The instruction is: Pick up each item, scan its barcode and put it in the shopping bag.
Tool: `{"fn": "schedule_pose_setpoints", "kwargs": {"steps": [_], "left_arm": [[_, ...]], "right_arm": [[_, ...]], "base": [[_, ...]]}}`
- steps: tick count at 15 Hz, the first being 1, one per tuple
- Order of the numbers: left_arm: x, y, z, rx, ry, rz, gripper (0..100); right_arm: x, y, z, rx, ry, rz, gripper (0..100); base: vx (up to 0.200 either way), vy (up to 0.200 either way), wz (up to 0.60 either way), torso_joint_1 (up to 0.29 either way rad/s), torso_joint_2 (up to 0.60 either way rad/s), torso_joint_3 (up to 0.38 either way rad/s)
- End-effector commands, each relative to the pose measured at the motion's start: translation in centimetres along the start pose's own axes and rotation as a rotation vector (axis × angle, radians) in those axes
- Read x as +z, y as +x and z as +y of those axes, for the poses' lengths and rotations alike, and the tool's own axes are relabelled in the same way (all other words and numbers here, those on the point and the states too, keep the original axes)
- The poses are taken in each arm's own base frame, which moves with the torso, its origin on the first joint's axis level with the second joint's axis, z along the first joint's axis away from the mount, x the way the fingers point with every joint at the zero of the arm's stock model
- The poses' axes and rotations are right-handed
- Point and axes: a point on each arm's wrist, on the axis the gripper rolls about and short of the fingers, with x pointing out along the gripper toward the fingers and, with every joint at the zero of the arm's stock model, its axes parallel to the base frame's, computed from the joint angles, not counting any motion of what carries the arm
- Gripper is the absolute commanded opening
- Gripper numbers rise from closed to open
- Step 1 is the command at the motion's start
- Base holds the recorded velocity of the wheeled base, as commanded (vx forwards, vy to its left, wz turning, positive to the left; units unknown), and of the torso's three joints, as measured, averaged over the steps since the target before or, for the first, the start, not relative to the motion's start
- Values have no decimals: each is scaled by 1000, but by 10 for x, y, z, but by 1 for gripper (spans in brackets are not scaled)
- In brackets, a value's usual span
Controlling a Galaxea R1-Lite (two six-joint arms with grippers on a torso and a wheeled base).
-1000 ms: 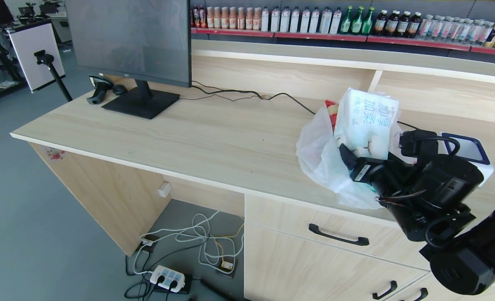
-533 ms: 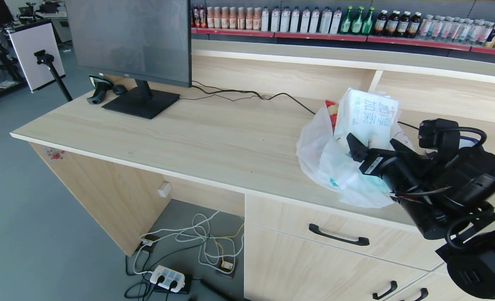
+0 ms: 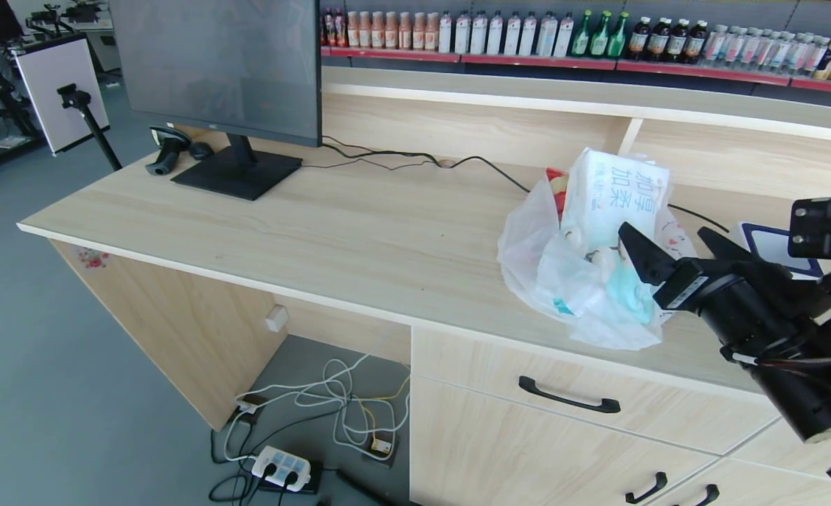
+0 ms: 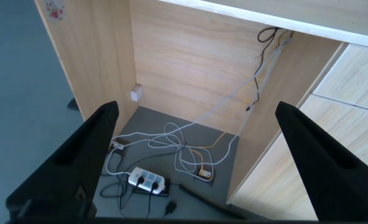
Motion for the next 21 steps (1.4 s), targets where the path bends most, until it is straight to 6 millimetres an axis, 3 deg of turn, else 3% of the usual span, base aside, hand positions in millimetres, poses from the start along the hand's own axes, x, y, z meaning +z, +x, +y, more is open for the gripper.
{"fn": "schedule_pose_setpoints", "kwargs": {"steps": [1,2,3,7,9,12,14,17,21], "left_arm": [[0,0,0,0,0,-1,100],[0,0,0,2,0,-1,100],[0,0,0,0,0,-1,100],[0,0,0,0,0,-1,100],[0,0,0,0,0,-1,100],[0,0,0,0,0,-1,100],[0,0,0,0,0,-1,100],[0,0,0,0,0,-1,100],[0,0,0,0,-2,-1,100]], "right_arm": [[10,-58,-12,47,-13,27,100],[8,-70,-15,57,-16,45,100],[10,-99,-23,70,-11,57,100],[21,-110,-19,119,17,7,100],[26,-132,-26,119,3,58,100],[16,-173,-37,189,-43,222,100],[6,-211,-50,252,-116,359,100],[-6,-234,-59,272,-176,464,100],[-25,-256,-68,272,-167,433,100]], "base": [[0,0,0,0,0,0],[0,0,0,0,0,0],[0,0,0,0,0,0],[0,0,0,0,0,0],[0,0,0,0,0,0],[0,0,0,0,0,0],[0,0,0,0,0,0],[0,0,0,0,0,0],[0,0,0,0,0,0]]}}
